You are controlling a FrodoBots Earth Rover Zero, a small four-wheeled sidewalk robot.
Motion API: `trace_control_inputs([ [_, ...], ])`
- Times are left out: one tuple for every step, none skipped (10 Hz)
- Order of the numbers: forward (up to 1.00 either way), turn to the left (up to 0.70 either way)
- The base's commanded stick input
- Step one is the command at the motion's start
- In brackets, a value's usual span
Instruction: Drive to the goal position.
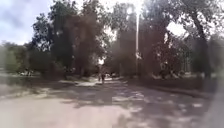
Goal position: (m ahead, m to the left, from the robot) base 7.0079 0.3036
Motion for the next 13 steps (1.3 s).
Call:
trace_control_inputs([
  [0.7,0.0],
  [0.7,0.0],
  [0.7,0.0],
  [0.7,0.05],
  [0.7,0.21],
  [0.7,0.34],
  [0.7,0.25],
  [0.7,0.17],
  [0.7,0.08],
  [0.7,0.0],
  [0.7,0.0],
  [0.7,0.0],
  [0.7,0.0],
])
